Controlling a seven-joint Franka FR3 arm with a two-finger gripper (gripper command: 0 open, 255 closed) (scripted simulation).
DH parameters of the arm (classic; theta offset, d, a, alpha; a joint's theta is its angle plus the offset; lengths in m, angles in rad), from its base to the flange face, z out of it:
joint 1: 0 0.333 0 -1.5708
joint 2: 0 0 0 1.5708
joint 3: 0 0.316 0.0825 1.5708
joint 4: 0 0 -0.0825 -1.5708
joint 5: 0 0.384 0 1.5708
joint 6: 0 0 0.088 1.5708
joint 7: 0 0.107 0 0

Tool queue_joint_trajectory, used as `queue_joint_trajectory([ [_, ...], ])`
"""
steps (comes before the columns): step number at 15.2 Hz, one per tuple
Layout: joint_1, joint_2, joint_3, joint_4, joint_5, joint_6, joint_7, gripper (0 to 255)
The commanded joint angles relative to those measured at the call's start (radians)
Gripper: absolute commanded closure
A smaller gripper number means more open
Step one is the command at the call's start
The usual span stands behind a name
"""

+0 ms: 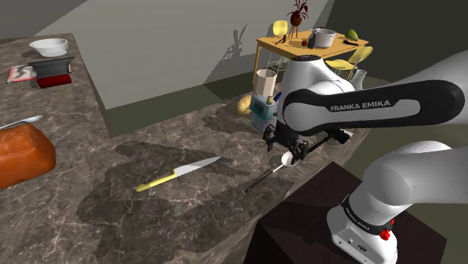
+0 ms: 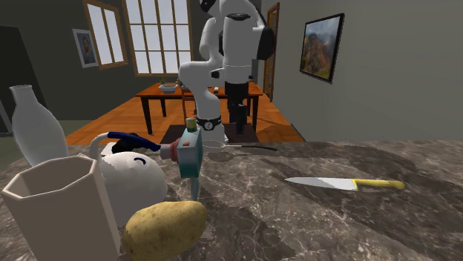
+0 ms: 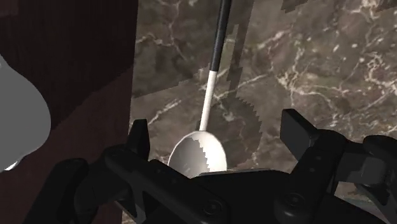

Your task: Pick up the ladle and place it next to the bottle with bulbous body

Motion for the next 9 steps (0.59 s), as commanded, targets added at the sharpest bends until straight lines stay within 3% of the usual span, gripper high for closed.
queue_joint_trajectory([
  [1,-0.034,0.063,0.087,-0.007,0.039,0.070,0.149,0],
  [2,-0.057,0.101,0.126,-0.006,0.051,0.106,0.207,0],
  [9,-0.078,0.209,0.190,-0.047,0.078,0.254,0.209,0],
])
